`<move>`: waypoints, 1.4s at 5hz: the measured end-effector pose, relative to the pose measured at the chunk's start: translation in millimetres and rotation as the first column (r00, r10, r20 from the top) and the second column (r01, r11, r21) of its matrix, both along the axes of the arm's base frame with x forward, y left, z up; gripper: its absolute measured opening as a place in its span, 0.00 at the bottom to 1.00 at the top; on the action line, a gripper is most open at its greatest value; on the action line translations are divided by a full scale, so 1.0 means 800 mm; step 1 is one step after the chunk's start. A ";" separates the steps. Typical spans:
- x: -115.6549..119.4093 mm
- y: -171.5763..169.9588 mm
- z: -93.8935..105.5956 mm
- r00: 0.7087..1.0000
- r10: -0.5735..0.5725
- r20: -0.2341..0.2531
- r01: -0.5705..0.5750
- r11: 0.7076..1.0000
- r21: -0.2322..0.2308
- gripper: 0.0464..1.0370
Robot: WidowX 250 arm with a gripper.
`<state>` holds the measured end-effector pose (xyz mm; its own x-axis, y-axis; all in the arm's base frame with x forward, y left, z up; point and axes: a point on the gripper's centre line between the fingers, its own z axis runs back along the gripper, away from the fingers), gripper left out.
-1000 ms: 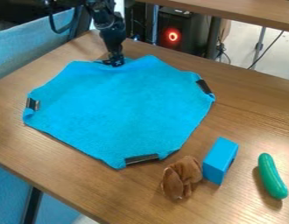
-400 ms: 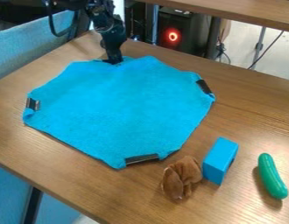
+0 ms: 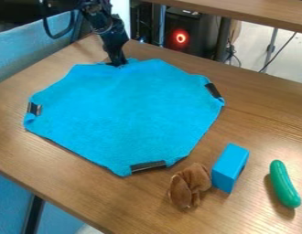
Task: Fold the cloth from top left to bottom right
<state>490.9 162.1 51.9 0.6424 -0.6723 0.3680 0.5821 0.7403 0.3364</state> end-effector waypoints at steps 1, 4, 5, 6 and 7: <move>-0.001 -0.001 0.008 1.000 0.002 0.012 -0.002 1.000 -0.028 0.00; -0.039 -0.037 0.079 0.964 -0.116 0.240 0.134 0.989 -0.059 0.00; -0.070 -0.060 0.087 0.953 -0.165 0.254 0.187 0.980 -0.064 0.00; -0.101 -0.089 0.091 0.943 -0.213 0.254 0.235 0.970 -0.058 0.00; -0.138 -0.127 0.093 0.929 -0.272 0.250 0.294 0.954 -0.051 0.00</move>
<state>380.6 60.9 126.3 0.3165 -0.7720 0.5512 0.6826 0.5888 0.4328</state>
